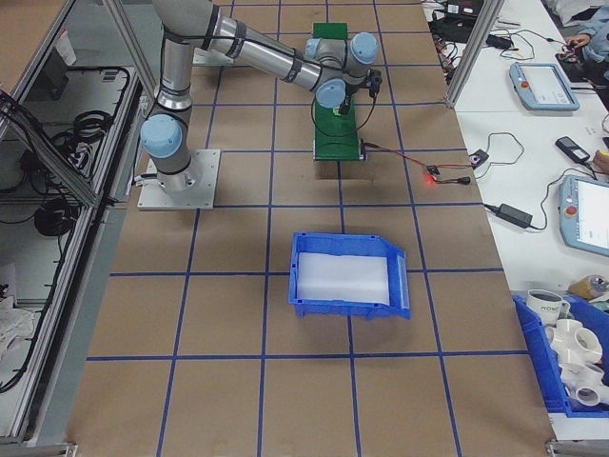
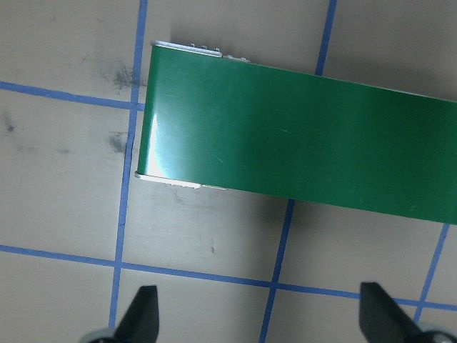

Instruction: Move button from left to right

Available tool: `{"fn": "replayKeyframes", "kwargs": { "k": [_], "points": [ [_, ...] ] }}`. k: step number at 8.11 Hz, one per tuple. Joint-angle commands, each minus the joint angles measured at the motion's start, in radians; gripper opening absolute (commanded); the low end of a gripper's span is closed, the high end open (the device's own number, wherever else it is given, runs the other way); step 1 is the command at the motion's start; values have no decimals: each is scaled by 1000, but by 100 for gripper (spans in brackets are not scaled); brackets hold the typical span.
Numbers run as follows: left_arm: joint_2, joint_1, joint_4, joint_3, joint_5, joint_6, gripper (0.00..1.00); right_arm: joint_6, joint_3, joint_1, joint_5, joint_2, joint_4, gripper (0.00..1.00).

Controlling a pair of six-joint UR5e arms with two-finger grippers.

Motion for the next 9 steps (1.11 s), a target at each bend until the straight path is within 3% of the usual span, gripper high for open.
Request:
{"fn": "replayKeyframes", "kwargs": {
  "k": [1,2,3,5,7,9],
  "points": [
    [-2,1,-2,0,1,0,100,-38,4,-1,-177,2,33,39],
    [-2,1,0,0,1,0,100,-78,2,-1,-185,0,53,13],
    [-2,1,1,0,-1,0,100,-83,2,-1,-187,-1,56,0],
    [1,1,3,0,-1,0,100,-83,-19,-7,-194,-12,55,0],
    [3,1,3,0,-1,0,100,-84,-77,-45,-270,-41,75,0],
    [3,1,3,0,-1,0,100,-223,-136,-167,-312,-98,173,0]
  ]
}}
